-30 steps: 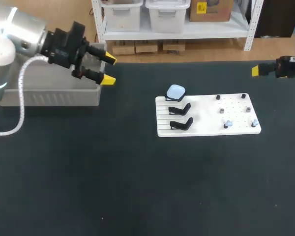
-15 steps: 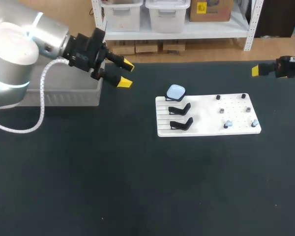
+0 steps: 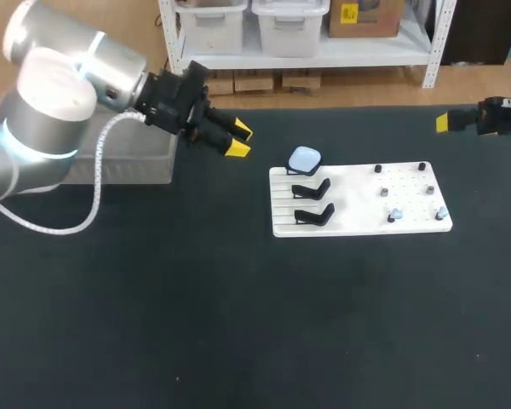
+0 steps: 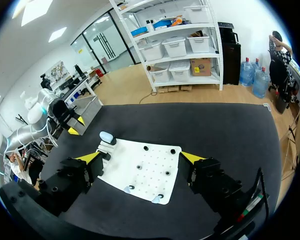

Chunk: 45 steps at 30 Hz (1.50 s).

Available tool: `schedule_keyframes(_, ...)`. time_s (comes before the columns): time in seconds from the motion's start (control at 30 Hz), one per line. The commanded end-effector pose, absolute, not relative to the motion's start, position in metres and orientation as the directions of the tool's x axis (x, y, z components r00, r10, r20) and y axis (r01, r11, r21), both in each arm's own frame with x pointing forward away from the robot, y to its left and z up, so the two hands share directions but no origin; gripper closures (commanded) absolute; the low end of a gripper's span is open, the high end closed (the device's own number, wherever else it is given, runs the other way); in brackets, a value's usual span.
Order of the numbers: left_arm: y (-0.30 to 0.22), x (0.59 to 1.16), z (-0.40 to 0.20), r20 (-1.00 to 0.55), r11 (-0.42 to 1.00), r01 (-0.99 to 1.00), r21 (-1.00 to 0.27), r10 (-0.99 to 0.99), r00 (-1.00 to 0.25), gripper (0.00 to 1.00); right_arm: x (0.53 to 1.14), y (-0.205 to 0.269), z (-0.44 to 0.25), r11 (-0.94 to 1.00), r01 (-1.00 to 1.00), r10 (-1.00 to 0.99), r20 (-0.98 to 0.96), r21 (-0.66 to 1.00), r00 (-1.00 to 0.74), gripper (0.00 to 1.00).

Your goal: Pick up each earbud case from the left stands, insert the matching earbuds, close the lid, and place the case in the box.

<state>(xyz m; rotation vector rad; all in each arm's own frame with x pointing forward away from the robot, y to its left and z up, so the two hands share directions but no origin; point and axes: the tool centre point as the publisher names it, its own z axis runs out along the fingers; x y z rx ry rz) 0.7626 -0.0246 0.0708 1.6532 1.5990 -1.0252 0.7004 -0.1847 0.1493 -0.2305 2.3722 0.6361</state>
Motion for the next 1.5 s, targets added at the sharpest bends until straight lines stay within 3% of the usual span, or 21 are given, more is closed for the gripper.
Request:
schedule_keyframes(0.03, -0.036, 0.764, 0.063, -0.858, -0.087, 0.993, -0.080, 0.513, -0.024, 0.56, 0.700, -0.185, 0.149, 0.866, -0.321, 0.001, -0.644, 0.383, -0.765, 0.00)
schedule_keyframes(0.17, -0.042, 0.763, 0.058, -0.866, -0.093, 0.993, -0.072, 0.500, -0.016, 0.51, 0.700, -0.185, 0.149, 0.866, -0.321, 0.001, -0.644, 0.383, -0.765, 0.00)
schedule_keyframes(0.2, -0.044, 0.762, 0.057, -0.869, -0.093, 0.993, -0.069, 0.495, -0.014, 0.42, 0.700, -0.185, 0.149, 0.866, -0.321, 0.001, -0.644, 0.383, -0.765, 0.00)
schedule_keyframes(0.63, -0.064, 0.764, 0.043, -0.880, -0.098, 0.993, -0.062, 0.475, -0.008, 0.51, 0.700, -0.185, 0.149, 0.866, -0.321, 0.001, -0.644, 0.383, -0.765, 0.00)
schedule_keyframes(1.5, -0.090, 0.773, 0.028, -0.863, -0.108, 0.990, -0.095, 0.505, -0.028, 0.53, 0.700, -0.185, 0.149, 0.866, -0.321, 0.001, -0.644, 0.383, -0.765, 0.00)
